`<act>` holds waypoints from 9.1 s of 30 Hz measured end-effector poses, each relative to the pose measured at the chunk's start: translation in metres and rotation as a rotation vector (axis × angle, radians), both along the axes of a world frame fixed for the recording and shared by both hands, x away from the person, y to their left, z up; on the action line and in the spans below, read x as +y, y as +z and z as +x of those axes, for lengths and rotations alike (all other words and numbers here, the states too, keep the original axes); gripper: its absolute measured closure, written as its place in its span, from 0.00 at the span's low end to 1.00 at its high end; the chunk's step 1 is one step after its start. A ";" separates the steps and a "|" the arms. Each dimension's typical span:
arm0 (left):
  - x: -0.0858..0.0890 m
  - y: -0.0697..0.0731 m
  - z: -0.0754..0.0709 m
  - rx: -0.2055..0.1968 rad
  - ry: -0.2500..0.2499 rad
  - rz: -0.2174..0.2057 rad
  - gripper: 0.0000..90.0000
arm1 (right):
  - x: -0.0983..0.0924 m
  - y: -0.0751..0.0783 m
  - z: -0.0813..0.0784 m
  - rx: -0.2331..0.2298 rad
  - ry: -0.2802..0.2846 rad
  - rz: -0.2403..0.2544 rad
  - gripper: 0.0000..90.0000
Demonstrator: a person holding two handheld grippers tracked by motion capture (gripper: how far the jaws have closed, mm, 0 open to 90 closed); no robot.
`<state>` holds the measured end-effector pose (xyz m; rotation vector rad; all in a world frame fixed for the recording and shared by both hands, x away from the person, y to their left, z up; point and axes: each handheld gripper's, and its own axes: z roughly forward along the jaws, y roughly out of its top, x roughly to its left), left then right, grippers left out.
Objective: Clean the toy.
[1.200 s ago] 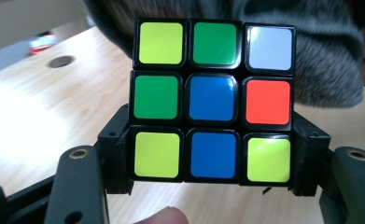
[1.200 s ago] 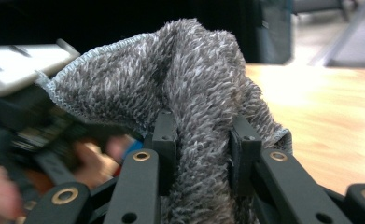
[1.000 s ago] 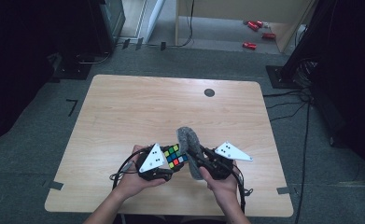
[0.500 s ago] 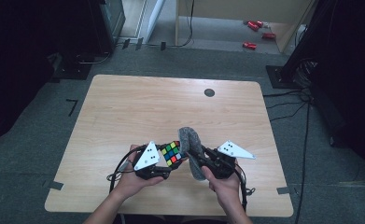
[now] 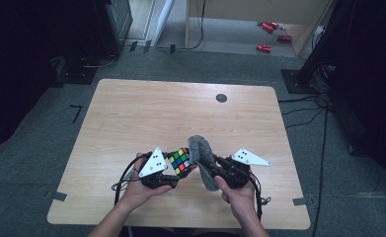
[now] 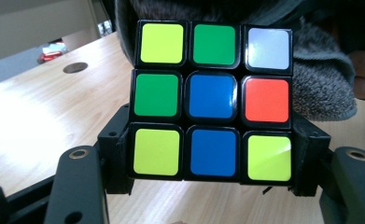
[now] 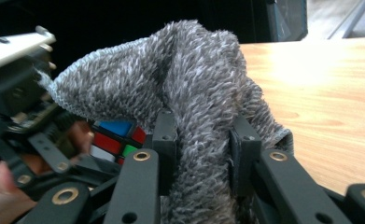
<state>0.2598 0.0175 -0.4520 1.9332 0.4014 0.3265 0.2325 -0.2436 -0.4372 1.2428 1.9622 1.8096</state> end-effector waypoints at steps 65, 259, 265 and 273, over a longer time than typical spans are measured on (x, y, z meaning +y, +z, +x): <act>0.032 0.015 0.017 0.215 -0.028 -0.275 0.38 | 0.049 -0.031 -0.013 -0.202 0.148 -0.318 0.80; 0.058 -0.001 0.043 0.332 0.192 -0.241 0.38 | -0.102 -0.052 0.042 0.183 -0.320 -0.333 0.28; 0.058 0.001 0.043 0.328 0.189 -0.241 0.38 | -0.098 -0.034 0.036 0.071 -0.298 -0.259 0.25; 0.054 0.003 0.043 0.332 0.181 -0.241 0.38 | -0.061 -0.019 0.024 -0.082 -0.169 -0.263 0.25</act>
